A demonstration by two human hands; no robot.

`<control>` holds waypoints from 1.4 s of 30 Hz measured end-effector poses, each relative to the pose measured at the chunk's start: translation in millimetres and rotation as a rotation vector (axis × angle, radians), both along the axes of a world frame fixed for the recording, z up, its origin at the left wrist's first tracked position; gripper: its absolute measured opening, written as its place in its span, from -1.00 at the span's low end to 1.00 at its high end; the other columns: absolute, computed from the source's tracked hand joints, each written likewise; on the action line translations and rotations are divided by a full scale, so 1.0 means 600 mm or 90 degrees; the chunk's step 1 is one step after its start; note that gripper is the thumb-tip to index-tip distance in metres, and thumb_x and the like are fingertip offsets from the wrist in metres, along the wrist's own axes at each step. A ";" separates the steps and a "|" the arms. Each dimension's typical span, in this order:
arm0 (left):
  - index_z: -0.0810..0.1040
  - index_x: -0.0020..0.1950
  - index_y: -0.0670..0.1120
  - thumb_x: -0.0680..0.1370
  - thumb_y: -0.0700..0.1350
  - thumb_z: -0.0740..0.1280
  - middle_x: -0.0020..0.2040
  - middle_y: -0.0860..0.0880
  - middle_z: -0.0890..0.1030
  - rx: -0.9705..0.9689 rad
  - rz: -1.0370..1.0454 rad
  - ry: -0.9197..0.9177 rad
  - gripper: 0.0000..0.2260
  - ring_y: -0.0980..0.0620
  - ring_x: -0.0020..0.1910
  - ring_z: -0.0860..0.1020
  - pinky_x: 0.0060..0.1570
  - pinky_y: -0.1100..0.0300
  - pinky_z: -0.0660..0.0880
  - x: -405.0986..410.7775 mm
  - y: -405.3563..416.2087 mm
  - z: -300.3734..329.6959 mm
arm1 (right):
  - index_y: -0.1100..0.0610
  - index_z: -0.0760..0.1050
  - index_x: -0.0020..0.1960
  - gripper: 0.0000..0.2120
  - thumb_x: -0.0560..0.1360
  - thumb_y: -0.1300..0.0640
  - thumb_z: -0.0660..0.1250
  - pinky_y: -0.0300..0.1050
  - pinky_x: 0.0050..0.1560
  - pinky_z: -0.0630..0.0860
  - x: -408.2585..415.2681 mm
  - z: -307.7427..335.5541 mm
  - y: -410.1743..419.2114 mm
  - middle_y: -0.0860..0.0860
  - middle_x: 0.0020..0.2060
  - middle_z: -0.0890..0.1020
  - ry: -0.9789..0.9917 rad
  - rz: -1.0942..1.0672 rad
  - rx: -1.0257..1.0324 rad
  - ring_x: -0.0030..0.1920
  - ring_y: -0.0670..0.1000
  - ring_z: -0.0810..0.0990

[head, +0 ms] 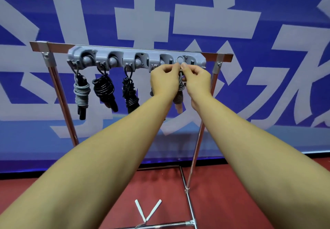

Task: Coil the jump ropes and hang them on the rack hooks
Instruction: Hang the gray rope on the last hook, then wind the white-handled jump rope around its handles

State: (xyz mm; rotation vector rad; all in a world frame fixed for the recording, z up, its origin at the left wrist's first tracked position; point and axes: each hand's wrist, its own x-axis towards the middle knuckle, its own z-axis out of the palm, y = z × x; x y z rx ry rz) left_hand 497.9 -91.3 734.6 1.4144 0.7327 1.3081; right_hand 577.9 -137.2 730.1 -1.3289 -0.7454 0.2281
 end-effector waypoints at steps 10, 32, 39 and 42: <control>0.71 -0.20 -0.04 0.57 0.00 0.42 -0.25 -0.03 0.71 -0.016 -0.001 0.040 -0.80 0.01 -0.20 0.64 -0.09 0.09 0.56 0.014 -0.002 -0.022 | 0.13 0.66 0.04 -0.85 0.63 0.06 0.37 -0.23 -0.18 0.50 0.004 -0.011 -0.012 -0.07 -0.18 0.65 0.032 -0.024 -0.038 -0.21 -0.13 0.55; 0.62 0.28 -0.12 0.63 -0.08 0.37 0.17 0.01 0.68 0.082 -0.054 0.273 -0.76 0.16 0.08 0.59 0.16 0.35 0.46 -0.134 -0.042 -0.288 | 0.12 0.55 0.35 -0.69 0.64 0.06 0.33 -0.13 0.24 0.47 -0.056 -0.322 -0.101 0.04 0.22 0.66 -0.187 0.041 -0.402 0.17 0.05 0.64; 0.66 0.21 -0.08 0.61 -0.03 0.40 0.05 0.04 0.69 -0.106 -0.096 0.493 -0.78 0.11 0.01 0.61 0.17 0.22 0.49 -0.282 -0.047 -0.605 | 0.09 0.46 0.45 -0.58 0.63 0.01 0.35 -0.05 0.33 0.46 -0.143 -0.624 -0.155 0.05 0.34 0.60 -0.186 0.201 -0.648 0.31 0.11 0.58; 0.67 0.18 -0.12 0.61 -0.05 0.40 -0.03 0.03 0.67 -0.169 -0.100 0.552 -0.79 0.08 -0.02 0.61 0.08 0.26 0.48 -0.327 -0.049 -0.731 | 0.12 0.46 0.44 -0.58 0.62 0.03 0.36 0.06 0.34 0.47 -0.172 -0.751 -0.161 0.11 0.33 0.61 -0.133 0.246 -0.712 0.33 0.18 0.57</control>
